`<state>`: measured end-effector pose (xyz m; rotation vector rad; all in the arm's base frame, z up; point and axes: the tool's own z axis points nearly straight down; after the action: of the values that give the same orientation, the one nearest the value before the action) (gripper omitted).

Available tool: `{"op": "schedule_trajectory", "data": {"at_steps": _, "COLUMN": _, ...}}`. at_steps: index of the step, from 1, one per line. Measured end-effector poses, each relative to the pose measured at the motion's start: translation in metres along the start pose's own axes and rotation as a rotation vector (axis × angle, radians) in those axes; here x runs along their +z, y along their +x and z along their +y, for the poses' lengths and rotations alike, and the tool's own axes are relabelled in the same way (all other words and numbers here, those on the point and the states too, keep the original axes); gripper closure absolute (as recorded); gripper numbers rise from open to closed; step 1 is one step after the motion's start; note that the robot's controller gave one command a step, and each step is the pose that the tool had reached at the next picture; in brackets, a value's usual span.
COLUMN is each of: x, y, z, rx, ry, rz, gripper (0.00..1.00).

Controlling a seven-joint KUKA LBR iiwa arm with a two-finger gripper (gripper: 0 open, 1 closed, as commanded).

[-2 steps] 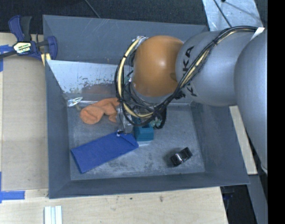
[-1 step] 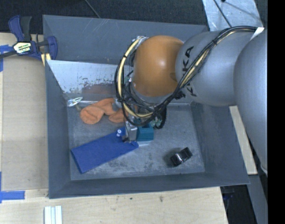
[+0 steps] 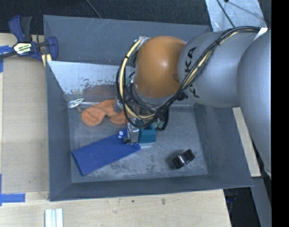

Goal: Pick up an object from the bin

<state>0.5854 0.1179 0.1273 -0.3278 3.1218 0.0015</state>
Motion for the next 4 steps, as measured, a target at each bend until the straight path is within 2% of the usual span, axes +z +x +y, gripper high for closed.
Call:
{"op": "schedule_trajectory", "data": {"at_steps": 1, "x": 0.055, "y": -0.031, "z": -0.023, "rx": 0.109, "ry": 0.0, "rz": -0.006, "gripper": 1.0}}
{"op": "schedule_trajectory", "data": {"at_steps": 2, "x": 0.055, "y": -0.031, "z": -0.023, "rx": 0.109, "ry": 0.0, "rz": -0.006, "gripper": 1.0}}
{"op": "schedule_trajectory", "data": {"at_steps": 3, "x": -0.008, "y": -0.03, "z": -0.031, "rx": 0.1, "ry": 0.001, "rz": 0.0, "gripper": 1.0}}
{"op": "schedule_trajectory", "data": {"at_steps": 4, "x": -0.008, "y": -0.03, "z": -0.032, "rx": 0.101, "ry": 0.001, "rz": 0.0, "gripper": 1.0}}
